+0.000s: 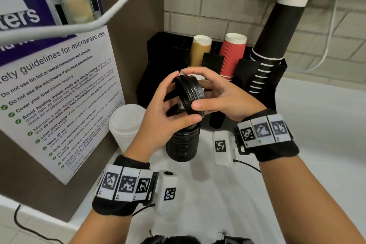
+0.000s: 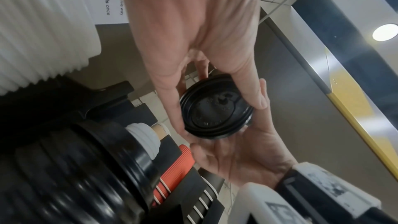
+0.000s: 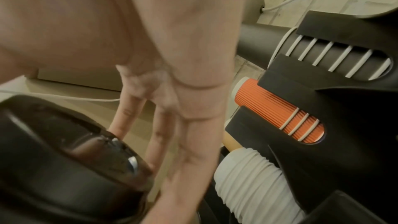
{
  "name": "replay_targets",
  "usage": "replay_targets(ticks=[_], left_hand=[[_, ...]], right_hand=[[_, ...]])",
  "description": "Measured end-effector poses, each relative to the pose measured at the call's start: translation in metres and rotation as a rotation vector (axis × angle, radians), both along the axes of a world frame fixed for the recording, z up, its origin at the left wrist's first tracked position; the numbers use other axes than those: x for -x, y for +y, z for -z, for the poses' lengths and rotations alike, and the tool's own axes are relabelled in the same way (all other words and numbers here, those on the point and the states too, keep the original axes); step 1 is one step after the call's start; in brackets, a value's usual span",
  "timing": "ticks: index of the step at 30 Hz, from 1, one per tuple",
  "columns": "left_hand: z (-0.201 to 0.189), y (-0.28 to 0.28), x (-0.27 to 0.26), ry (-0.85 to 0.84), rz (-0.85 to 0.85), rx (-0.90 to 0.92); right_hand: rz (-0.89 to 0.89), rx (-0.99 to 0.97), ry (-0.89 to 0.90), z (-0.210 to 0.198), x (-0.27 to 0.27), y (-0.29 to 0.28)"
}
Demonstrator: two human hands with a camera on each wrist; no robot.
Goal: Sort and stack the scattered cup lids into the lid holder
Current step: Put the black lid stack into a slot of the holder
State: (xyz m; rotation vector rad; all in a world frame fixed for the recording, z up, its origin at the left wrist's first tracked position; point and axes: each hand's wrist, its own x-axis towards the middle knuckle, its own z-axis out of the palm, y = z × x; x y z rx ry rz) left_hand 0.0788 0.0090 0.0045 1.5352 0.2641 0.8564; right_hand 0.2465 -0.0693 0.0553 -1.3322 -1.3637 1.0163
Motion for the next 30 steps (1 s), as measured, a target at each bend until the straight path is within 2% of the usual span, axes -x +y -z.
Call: replay_targets(ticks=[7,13,15,17,19,21,25,30], left_hand=[[0.004,0.002,-0.006,0.016,0.013,-0.008],[0.004,0.005,-0.006,0.026,0.008,-0.009],[0.003,0.007,-0.002,0.024,-0.068,0.000],[0.002,0.010,0.004,0.024,-0.145,-0.003],[0.001,0.012,0.012,0.028,-0.188,-0.014],[0.001,0.014,0.018,0.032,-0.203,-0.019],[0.004,0.017,0.021,0.037,-0.214,-0.027],[0.009,0.017,0.020,0.036,-0.210,-0.014]], right_hand=[[0.054,-0.072,-0.132,0.001,-0.003,-0.001],[0.107,-0.105,-0.161,0.000,-0.010,0.000],[0.240,-0.151,-0.099,0.000,-0.020,0.001],[0.458,-0.212,-0.121,0.004,-0.036,0.001],[0.616,-0.212,-0.241,0.010,-0.053,0.002],[0.669,-0.150,-0.368,0.021,-0.064,0.004],[0.664,0.037,-0.745,0.046,-0.071,0.010],[0.575,0.388,-1.208,0.064,-0.063,0.022]])
